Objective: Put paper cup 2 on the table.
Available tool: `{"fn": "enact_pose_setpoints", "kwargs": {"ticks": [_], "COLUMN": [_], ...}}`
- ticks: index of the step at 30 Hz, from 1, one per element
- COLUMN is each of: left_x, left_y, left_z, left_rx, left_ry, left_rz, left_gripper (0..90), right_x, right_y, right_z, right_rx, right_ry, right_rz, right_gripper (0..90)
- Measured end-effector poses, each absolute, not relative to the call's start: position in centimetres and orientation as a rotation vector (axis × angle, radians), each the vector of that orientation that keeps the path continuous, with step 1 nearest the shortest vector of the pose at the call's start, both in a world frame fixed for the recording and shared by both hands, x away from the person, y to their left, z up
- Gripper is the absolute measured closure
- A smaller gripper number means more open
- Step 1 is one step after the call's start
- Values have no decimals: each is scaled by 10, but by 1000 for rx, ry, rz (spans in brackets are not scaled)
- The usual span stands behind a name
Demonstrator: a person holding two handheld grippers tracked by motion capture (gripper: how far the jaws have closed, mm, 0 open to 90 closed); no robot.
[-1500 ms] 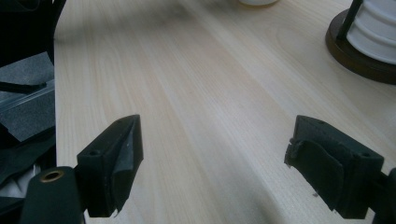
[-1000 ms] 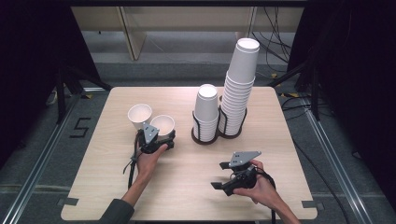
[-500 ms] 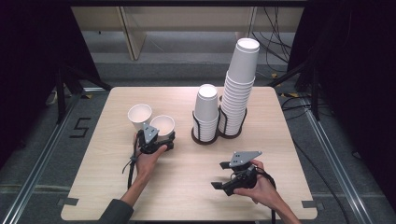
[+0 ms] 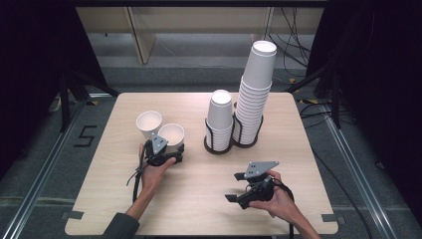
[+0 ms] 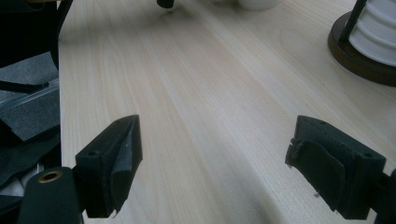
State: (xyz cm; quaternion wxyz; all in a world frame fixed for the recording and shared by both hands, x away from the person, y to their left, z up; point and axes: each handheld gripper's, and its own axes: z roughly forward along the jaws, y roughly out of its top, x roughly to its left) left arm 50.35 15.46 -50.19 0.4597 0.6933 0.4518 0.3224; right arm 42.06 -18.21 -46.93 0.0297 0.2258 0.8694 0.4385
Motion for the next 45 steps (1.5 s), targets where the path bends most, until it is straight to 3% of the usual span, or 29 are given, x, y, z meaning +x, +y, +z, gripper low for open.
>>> {"fn": "enact_pose_setpoints", "kwargs": {"ticks": [18,45], "left_x": [483,403], "left_y": [167,179], "left_z": [-501,-484], "left_rx": [1765,1772], "left_ry": [1127,1031], "left_rz": [728,614], "left_gripper": [144,145], "right_x": [421,414], "right_y": [-184,-194], "right_z": [-468,-469], "right_rx": [690,743], "right_ry": [2665,2640], "right_rz": [1353,1362], "right_gripper": [175,170]}}
